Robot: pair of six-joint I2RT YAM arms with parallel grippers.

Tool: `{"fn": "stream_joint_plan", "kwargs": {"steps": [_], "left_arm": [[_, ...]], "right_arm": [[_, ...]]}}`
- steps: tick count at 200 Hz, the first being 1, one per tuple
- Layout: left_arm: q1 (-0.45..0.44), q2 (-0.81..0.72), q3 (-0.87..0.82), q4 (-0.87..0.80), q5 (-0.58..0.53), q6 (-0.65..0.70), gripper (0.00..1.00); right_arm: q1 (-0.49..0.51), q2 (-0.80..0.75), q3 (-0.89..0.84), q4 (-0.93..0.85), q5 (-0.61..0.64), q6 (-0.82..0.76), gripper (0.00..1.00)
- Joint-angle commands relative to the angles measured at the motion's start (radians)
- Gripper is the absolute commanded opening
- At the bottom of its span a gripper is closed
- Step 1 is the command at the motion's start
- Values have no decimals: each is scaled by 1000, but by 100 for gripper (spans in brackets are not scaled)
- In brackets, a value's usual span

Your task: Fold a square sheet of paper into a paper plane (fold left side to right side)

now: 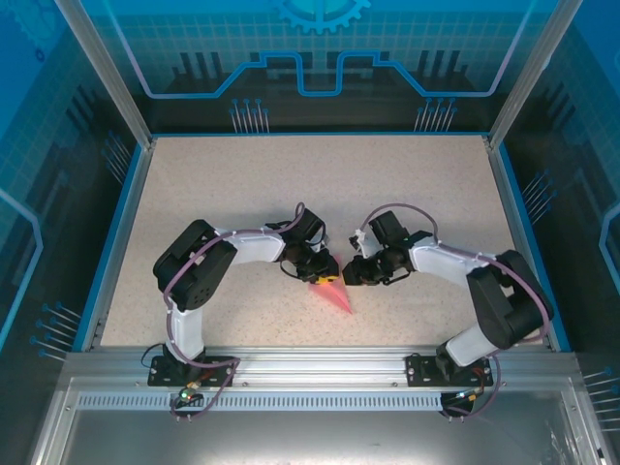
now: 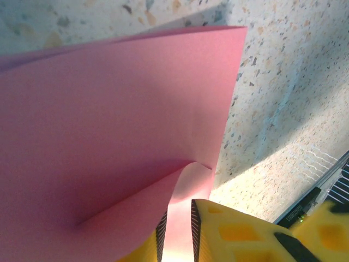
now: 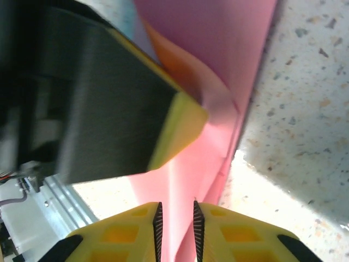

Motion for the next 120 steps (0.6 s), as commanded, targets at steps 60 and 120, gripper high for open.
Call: {"fn": "stream_joint_plan", "kwargs": {"steps": [60,120], "left_arm": [[-5,47,-47,-65,-68,22,23],[-5,47,-42,-67,-70,22,23]], "right_arm": [[71,-22,-92,97,-166,122,16],[112,93,-74,93,-132,111,16]]}}
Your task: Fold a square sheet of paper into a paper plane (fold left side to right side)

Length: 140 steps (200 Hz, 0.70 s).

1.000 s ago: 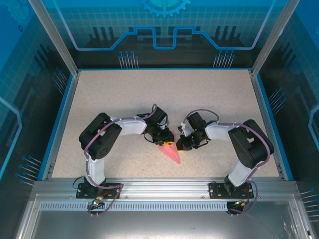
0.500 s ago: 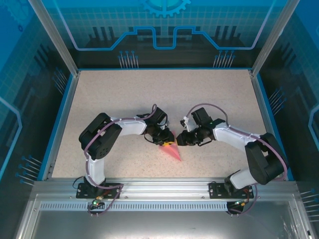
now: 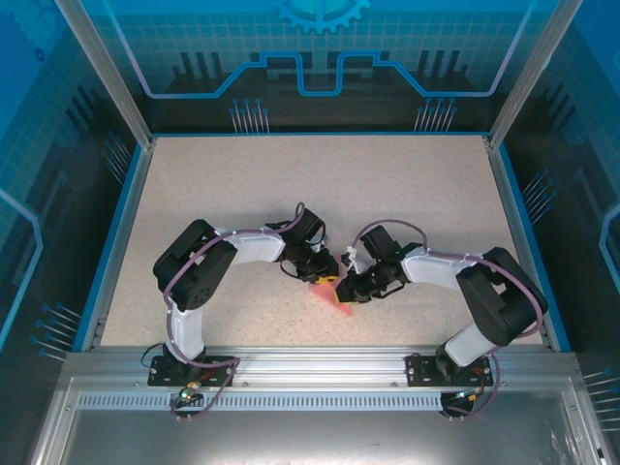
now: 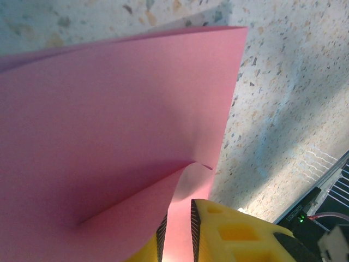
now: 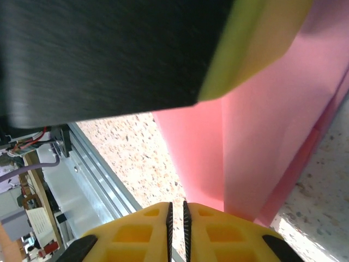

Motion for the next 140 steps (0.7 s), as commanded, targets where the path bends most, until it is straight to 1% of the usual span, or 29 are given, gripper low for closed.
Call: {"fn": "stream_joint_plan", "kwargs": {"steps": [1,33,140], "left_arm": [[-5,47,-42,-68,-70,22,23],[-5,47,-45,-66,-70,23,23],[-5,41,-42,-80,-82,32,23]], "right_arm": [[19,28,11,-3,10,5,16],[25,52,16,-45,52,-16,15],[42,69,-14,-89,70,-26,15]]}}
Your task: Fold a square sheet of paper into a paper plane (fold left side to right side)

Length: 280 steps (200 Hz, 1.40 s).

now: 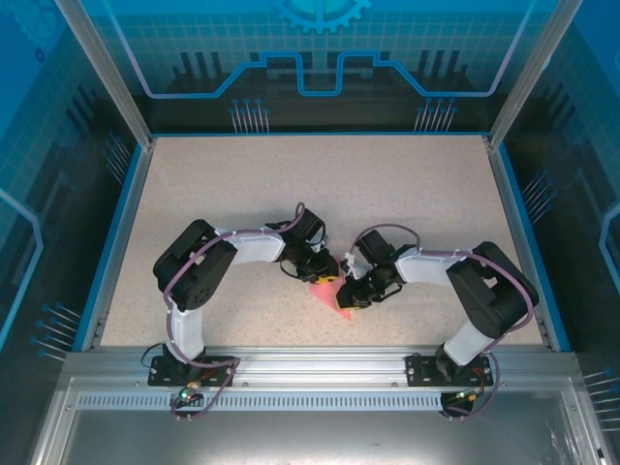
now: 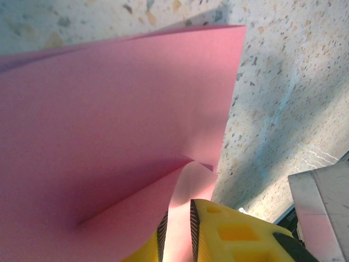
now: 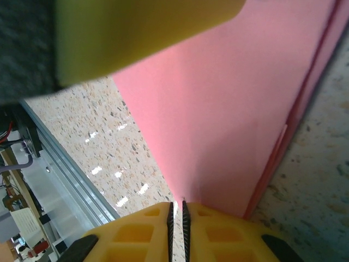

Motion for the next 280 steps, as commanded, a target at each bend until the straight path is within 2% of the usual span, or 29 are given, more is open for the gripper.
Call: {"fn": "stream_joint_plan", "kwargs": {"steps": [1,108,226,253,280], "left_arm": [[-4,41,-43,-79,-81,28,23],[-3,33,-31,-104,-98,44,23],[-1,27,-33,-110,-112,46,22],[-3,26,-34,-107,-108,42,22],[-4,19,-32,-105,-105,39,23]], "right_arm": [[20,21,-16,-64,15,-14,15],[29,15,-76,-104,37,-19,14],[39,-114,-194,-185,28,-17,12],[38,-172,-206,-203,23,-10,12],[18,-318,-194,-194,13,36,11]]}}
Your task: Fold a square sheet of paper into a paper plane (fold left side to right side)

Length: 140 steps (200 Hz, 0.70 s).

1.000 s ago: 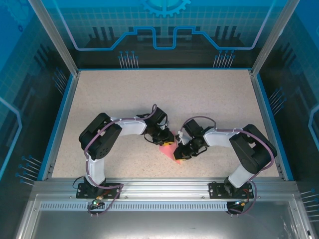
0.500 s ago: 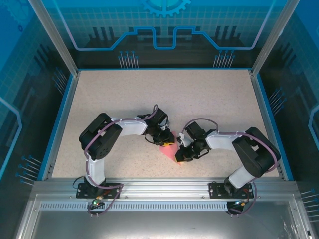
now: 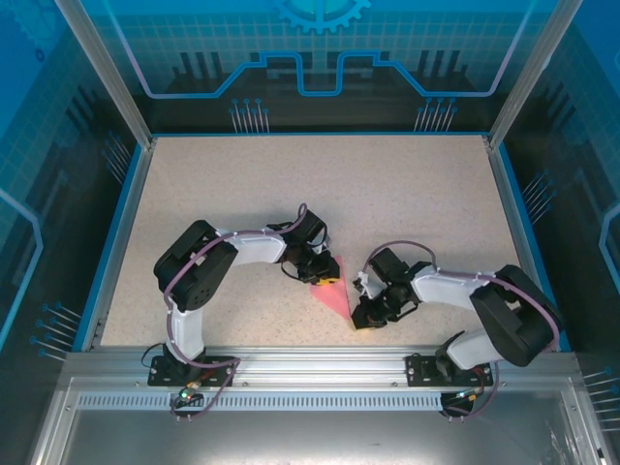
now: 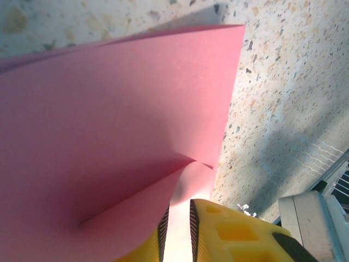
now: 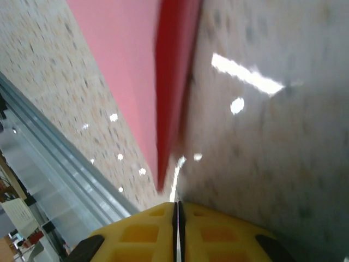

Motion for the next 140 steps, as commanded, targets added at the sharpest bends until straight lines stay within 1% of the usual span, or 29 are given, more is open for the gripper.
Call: {"fn": "stream_joint_plan", "kwargs": {"steps": [1,18,36,60,95,119,140], "left_arm": [[4,20,-32,-101,-105,17,22],[5,14,-31,-104,-106,18,22],[5,11,-31,-104,-107,19,22],[4,11,-33,-100,-104,16,23],[2,11,-32,-88,-100,12,23],[3,13,-27,-88,-98,12,23],[3,13,-26,-82,-92,11,23]], "right_arm": [[3,-113,-7,-94,-9,40,11],[-18,-201,-7,-46,-28,74,10],[-37,-224,-14,43,-30,129,8],[-38,-142,11,152,-30,181,5],[-26,-6,67,219,-11,196,3],[-16,67,92,236,1,196,2],[-13,123,93,229,42,192,2]]}}
